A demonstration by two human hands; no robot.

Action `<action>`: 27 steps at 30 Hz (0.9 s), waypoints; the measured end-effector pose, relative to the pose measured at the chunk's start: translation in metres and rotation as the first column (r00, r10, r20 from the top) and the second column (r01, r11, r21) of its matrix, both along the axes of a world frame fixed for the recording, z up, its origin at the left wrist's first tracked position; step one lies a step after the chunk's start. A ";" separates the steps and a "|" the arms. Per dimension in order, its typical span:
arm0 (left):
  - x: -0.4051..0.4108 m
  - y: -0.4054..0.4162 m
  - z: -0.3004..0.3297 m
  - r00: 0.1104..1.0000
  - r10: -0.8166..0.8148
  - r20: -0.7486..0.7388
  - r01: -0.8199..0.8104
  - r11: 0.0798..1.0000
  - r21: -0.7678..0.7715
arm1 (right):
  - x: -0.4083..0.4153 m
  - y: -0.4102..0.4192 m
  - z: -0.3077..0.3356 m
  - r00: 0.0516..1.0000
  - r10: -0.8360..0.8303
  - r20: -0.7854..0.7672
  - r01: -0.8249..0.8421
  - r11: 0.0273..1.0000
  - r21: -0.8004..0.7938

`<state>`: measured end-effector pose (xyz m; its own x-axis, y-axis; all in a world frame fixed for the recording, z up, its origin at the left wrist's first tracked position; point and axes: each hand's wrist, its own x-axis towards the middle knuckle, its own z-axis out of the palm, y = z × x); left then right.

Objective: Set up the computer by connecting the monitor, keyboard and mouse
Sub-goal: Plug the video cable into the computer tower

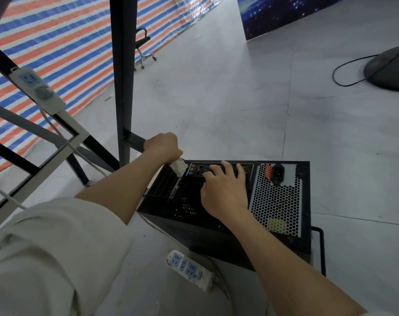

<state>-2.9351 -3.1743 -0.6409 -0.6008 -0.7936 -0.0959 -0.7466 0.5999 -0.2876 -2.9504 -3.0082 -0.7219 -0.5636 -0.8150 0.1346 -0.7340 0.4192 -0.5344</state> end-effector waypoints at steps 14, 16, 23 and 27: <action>0.012 -0.002 -0.005 0.999 -0.028 0.035 0.028 1.000 0.002 | 0.000 0.000 -0.001 1.000 -0.015 -0.002 0.015 1.000 -0.007; 0.013 0.002 -0.008 0.997 -0.058 0.043 0.060 0.996 -0.061 | 0.000 -0.001 -0.001 1.000 -0.016 -0.001 0.016 1.000 -0.007; -0.007 0.011 -0.012 0.997 0.055 0.050 -0.051 0.996 -0.078 | 0.000 -0.001 -0.001 1.000 -0.011 0.004 0.011 1.000 0.003; -0.007 0.006 -0.014 0.996 0.088 -0.029 -0.087 0.996 0.030 | 0.000 -0.001 -0.001 1.000 -0.012 0.004 0.012 1.000 0.001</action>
<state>-2.9418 -3.1686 -0.6551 -0.5319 -0.8406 -0.1018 -0.8048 0.5393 -0.2480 -2.9509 -3.0092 -0.7233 -0.5735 -0.8085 0.1317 -0.7268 0.4280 -0.5372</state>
